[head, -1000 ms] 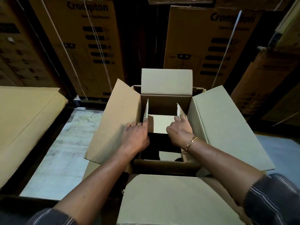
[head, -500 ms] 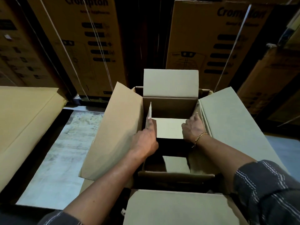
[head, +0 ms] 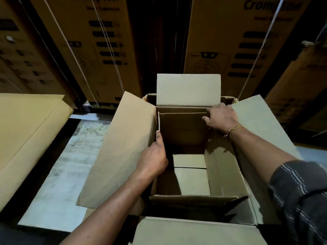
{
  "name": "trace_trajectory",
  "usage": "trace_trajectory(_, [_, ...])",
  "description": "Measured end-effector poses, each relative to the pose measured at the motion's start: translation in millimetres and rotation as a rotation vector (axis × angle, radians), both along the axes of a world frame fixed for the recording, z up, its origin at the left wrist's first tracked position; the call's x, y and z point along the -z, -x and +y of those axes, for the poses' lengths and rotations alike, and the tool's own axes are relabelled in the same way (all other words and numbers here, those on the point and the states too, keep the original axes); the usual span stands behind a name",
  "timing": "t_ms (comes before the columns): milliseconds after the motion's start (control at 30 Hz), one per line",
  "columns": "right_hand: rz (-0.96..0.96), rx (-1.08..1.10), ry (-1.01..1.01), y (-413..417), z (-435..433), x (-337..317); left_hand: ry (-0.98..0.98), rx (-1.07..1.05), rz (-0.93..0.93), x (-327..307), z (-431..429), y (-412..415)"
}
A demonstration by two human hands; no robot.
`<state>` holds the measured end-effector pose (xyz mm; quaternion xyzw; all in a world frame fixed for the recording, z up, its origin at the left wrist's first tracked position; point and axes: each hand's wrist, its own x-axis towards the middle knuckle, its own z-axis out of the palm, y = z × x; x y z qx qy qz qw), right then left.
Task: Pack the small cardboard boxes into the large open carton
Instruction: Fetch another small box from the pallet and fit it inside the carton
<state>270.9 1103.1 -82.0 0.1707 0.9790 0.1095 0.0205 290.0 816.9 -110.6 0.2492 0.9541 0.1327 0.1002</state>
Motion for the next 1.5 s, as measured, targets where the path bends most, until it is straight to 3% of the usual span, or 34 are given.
trace_trajectory(133, [0.059,0.132,0.245,9.6,5.9,-0.4,0.009,0.001,0.011,1.8,7.3,-2.8])
trace_trajectory(333, [0.162,0.225,0.433,-0.6,6.1,8.6,-0.033,-0.028,-0.039,1.6,14.9,5.5])
trace_trajectory(500, [0.131,0.283,0.571,-29.6,-2.8,2.1,-0.064,-0.092,-0.057,-8.3,20.9,19.4])
trace_trajectory(667, [0.007,0.272,0.546,-87.3,-21.8,1.7,-0.062,-0.104,-0.016,-7.6,20.2,17.2])
trace_trajectory(867, [0.03,0.262,0.466,-134.8,-48.5,7.5,-0.037,-0.059,0.019,-10.0,16.1,10.5])
trace_trajectory(1267, [0.019,0.32,0.443,-148.9,-64.5,-4.9,-0.025,-0.012,0.023,-18.9,11.0,-1.6])
trace_trajectory(1500, [0.105,0.345,0.45,-161.5,-65.0,-10.6,-0.057,0.031,0.042,-22.6,4.6,-2.5])
